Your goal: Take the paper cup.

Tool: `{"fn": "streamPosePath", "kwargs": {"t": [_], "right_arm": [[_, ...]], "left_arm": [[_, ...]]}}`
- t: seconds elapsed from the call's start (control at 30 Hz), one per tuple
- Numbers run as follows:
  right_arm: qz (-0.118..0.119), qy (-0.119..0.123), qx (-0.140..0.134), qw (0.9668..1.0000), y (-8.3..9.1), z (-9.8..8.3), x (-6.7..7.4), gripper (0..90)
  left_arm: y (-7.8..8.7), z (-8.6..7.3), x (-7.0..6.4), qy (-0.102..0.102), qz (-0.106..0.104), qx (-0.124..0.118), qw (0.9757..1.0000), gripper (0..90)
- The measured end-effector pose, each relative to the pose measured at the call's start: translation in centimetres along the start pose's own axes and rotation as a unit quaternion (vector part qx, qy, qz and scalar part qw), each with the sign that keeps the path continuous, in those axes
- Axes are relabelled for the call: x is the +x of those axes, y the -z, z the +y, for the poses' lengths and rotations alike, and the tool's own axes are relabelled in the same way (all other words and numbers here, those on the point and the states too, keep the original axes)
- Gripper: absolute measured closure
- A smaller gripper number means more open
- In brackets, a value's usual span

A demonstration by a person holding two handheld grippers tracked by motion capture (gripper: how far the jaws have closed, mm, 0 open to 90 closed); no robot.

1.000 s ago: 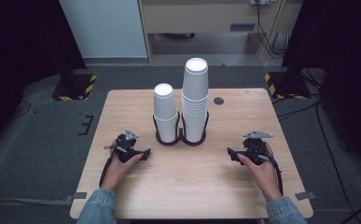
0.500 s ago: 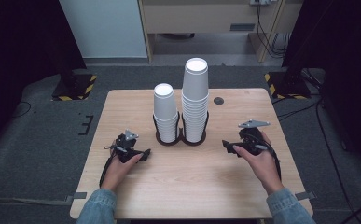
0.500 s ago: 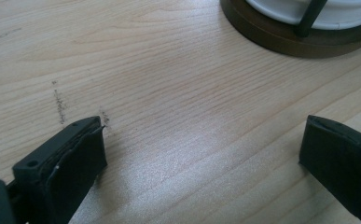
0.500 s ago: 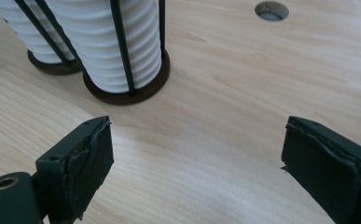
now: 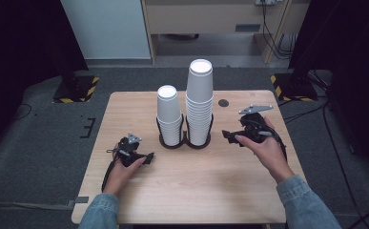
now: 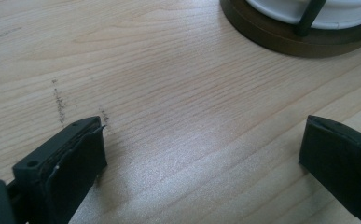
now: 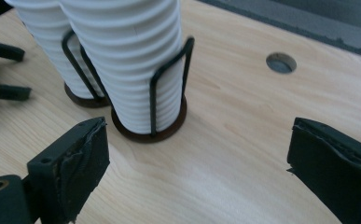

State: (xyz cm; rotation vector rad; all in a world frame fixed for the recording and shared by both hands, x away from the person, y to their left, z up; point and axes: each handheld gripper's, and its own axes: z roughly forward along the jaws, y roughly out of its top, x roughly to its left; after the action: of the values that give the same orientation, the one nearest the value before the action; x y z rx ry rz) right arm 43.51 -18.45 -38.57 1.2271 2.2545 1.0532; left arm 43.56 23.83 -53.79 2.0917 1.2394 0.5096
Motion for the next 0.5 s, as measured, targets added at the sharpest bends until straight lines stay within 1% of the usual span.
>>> {"fn": "streamPosePath", "kwargs": {"t": [0.1, 0.13, 0.17, 0.2, 0.23, 0.43, 0.5], "right_arm": [[0.007, 0.004, -0.009, 0.9999, 0.2, 1.4, 0.3, 5.5], [0.012, 0.008, -0.013, 0.9998, 0.4, 2.1, 0.5, 5.4], [0.012, 0.008, -0.013, 0.9998, 0.4, 2.1, 0.5, 5.4], [0.015, 0.006, -0.014, 0.9998, 0.5, 2.6, 0.6, 5.3], [0.017, 0.011, -0.019, 0.9996, 0.6, 3.1, 0.8, 5.1], [0.023, 0.031, -0.028, 0.9989, 0.8, 5.3, 2.0, 4.7], [0.025, 0.03, -0.031, 0.9988, 0.8, 5.6, 2.1, 4.7]], "left_arm": [[0.0, 0.0, 0.0, 0.0, 0.0, 0.0, 1.0, 0.0], [0.0, 0.0, 0.0, 0.0, 0.0, 0.0, 1.0, 0.0], [0.0, 0.0, 0.0, 0.0, 0.0, 0.0, 1.0, 0.0], [0.0, 0.0, 0.0, 0.0, 0.0, 0.0, 1.0, 0.0], [0.0, 0.0, 0.0, 0.0, 0.0, 0.0, 1.0, 0.0], [0.0, 0.0, 0.0, 0.0, 0.0, 0.0, 1.0, 0.0], [0.0, 0.0, 0.0, 0.0, 0.0, 0.0, 1.0, 0.0]]}}
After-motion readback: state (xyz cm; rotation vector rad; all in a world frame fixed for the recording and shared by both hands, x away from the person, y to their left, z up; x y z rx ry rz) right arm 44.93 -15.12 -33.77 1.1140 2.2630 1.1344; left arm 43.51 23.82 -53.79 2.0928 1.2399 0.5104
